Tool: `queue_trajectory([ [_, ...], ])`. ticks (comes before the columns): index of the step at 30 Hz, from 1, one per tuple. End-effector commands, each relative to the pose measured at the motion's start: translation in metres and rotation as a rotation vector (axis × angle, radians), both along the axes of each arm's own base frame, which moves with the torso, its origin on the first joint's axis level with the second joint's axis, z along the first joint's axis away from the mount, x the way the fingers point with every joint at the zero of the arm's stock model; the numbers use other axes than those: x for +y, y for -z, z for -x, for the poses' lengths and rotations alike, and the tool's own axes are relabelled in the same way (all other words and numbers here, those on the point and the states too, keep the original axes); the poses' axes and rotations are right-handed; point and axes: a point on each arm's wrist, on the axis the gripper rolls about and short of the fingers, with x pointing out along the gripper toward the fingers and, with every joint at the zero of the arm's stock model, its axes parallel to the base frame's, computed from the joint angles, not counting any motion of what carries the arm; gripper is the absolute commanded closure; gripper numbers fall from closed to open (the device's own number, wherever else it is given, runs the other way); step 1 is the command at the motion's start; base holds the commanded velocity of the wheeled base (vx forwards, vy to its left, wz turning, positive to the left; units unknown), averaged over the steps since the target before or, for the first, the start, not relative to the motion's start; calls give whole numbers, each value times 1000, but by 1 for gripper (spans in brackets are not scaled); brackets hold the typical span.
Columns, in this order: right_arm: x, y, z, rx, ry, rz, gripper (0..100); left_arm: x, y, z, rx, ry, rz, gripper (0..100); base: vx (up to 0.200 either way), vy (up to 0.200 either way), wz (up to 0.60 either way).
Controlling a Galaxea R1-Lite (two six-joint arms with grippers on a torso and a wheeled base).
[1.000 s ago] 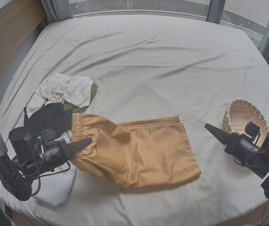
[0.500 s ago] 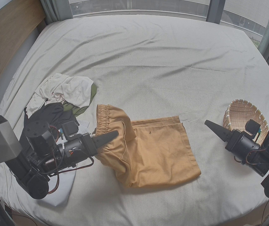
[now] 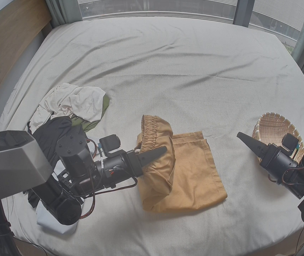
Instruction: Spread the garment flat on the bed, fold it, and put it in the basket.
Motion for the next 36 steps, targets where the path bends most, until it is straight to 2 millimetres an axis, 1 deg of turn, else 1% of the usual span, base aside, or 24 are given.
queue_trajectory([
  [1, -1, -1, 1, -3, 2, -4, 0, -13, 13, -5, 16, 22, -10, 100, 0, 0, 0],
  [8, -1, -1, 3, 1, 0, -4, 0, -24, 18, -7, 13, 45, -9, 100, 0, 0, 0],
  [10, -1, -1, 3, -2, 0, -5, 0, -31, 24, -9, 17, 54, -11, 100, 0, 0, 0],
  [19, -2, 1, 5, 9, -1, -1, 0, -50, 40, -12, 27, 85, -18, 100, 0, 0, 0],
  [21, -2, 1, 5, 10, -1, -2, 0, -53, 41, -12, 25, 91, -17, 100, 0, 0, 0],
  [22, -2, 1, 5, 12, -1, -2, 0, -56, 44, -14, 26, 96, -18, 100, 0, 0, 0],
  [26, -1, 2, 6, 17, -3, -8, 0, -60, 49, -18, 23, 96, -16, 100, 0, 0, 0],
  [34, -2, 3, 7, 28, -3, -14, 0, -62, 52, -20, 26, 97, -18, 100, 0, 0, 0],
  [35, -2, 3, 7, 28, -3, -14, 0, -62, 52, -20, 26, 97, -18, 0, 0, 0, 0],
  [36, -2, 3, 7, 29, -3, -13, 0, -62, 52, -21, 22, 96, -15, 0, 0, 0, 0],
])
